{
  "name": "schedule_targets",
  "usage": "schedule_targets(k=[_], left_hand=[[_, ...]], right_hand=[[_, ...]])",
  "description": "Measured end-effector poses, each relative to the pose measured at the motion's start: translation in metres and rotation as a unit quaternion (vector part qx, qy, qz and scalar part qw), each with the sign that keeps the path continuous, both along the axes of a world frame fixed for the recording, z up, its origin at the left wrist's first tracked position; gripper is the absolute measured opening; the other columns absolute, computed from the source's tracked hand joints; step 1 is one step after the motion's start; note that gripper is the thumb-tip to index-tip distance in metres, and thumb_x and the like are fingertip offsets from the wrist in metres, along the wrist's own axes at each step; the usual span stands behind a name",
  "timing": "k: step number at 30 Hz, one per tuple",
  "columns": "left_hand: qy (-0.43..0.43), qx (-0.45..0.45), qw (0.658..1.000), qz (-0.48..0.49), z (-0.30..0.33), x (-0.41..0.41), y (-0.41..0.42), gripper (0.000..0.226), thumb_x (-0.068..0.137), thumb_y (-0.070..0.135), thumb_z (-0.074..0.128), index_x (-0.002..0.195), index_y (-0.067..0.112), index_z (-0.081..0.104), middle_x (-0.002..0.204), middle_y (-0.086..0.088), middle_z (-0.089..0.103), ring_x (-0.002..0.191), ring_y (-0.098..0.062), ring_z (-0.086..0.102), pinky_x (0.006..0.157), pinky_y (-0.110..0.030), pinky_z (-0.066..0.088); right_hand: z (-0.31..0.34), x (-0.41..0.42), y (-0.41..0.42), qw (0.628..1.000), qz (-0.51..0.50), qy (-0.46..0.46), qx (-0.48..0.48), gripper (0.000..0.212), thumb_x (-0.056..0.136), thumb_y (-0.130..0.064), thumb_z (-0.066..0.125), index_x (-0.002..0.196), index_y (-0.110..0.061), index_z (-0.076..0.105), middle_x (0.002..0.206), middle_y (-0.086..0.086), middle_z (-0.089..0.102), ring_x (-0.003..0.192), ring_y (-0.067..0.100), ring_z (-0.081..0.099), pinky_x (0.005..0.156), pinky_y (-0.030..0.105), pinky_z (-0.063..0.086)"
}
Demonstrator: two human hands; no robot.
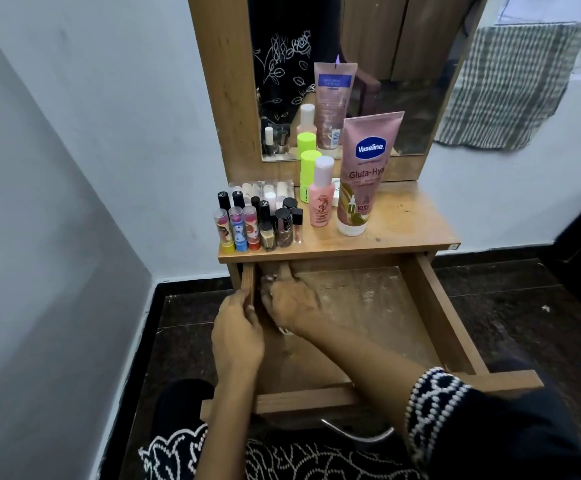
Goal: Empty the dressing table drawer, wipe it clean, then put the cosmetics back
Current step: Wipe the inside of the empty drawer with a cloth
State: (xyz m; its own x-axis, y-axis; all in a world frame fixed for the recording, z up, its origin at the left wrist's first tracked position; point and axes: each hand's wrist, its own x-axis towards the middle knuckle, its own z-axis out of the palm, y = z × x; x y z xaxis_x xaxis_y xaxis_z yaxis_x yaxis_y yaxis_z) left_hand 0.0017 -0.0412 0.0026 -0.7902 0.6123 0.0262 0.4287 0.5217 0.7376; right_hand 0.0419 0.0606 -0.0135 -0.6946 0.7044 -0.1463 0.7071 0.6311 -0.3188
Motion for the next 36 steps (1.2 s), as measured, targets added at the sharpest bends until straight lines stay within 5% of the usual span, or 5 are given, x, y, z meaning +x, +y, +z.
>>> schedule_targets(k=[4, 13, 22, 31, 36], left_hand=[[-0.001, 0.001, 1.000, 0.001, 0.001, 0.001, -0.001, 0.036, 0.096, 0.009, 0.045, 0.130, 0.014, 0.053, 0.129, -0.004, 0.056, 0.117, -0.023, 0.053, 0.093, -0.031, 0.042], [-0.003, -0.007, 1.000, -0.017, 0.004, 0.002, -0.003, 0.037, 0.095, 0.007, 0.044, 0.131, 0.014, 0.053, 0.131, -0.005, 0.055, 0.119, -0.024, 0.052, 0.096, -0.033, 0.040], [0.024, -0.028, 0.999, -0.020, 0.003, 0.004, -0.005, 0.037, 0.097, 0.009, 0.041, 0.131, 0.017, 0.052, 0.130, -0.003, 0.054, 0.114, -0.024, 0.053, 0.088, -0.029, 0.040], [-0.012, -0.014, 1.000, -0.023, 0.006, 0.003, -0.006, 0.038, 0.096, 0.005, 0.043, 0.132, 0.014, 0.053, 0.135, -0.005, 0.053, 0.122, -0.025, 0.050, 0.097, -0.031, 0.038], [-0.015, -0.006, 1.000, -0.010, 0.008, 0.004, -0.006, 0.037, 0.095, 0.005, 0.044, 0.129, 0.014, 0.055, 0.133, -0.006, 0.055, 0.121, -0.026, 0.051, 0.097, -0.033, 0.039]], right_hand=[[-0.006, 0.025, -0.004, 1.000, 0.026, 0.007, 0.003, 0.023, 0.092, -0.032, 0.051, 0.101, -0.020, 0.067, 0.123, 0.005, 0.049, 0.102, 0.028, 0.058, 0.078, 0.037, 0.041], [-0.019, -0.039, -0.010, 0.963, -0.221, 0.151, -0.014, 0.025, 0.095, -0.016, 0.043, 0.094, -0.017, 0.068, 0.109, 0.007, 0.062, 0.099, 0.025, 0.062, 0.075, 0.033, 0.043], [-0.006, 0.032, -0.004, 0.994, 0.109, -0.010, -0.009, 0.025, 0.094, -0.035, 0.045, 0.102, -0.020, 0.064, 0.117, 0.008, 0.050, 0.107, 0.026, 0.053, 0.085, 0.038, 0.044], [-0.008, -0.027, -0.002, 0.991, -0.120, 0.059, 0.033, 0.026, 0.096, -0.016, 0.041, 0.102, -0.016, 0.066, 0.108, 0.009, 0.068, 0.101, 0.027, 0.064, 0.083, 0.035, 0.048], [0.000, -0.020, 0.012, 0.999, -0.048, 0.011, 0.013, 0.023, 0.095, -0.023, 0.047, 0.110, -0.018, 0.063, 0.115, 0.008, 0.065, 0.107, 0.026, 0.061, 0.085, 0.035, 0.047]])
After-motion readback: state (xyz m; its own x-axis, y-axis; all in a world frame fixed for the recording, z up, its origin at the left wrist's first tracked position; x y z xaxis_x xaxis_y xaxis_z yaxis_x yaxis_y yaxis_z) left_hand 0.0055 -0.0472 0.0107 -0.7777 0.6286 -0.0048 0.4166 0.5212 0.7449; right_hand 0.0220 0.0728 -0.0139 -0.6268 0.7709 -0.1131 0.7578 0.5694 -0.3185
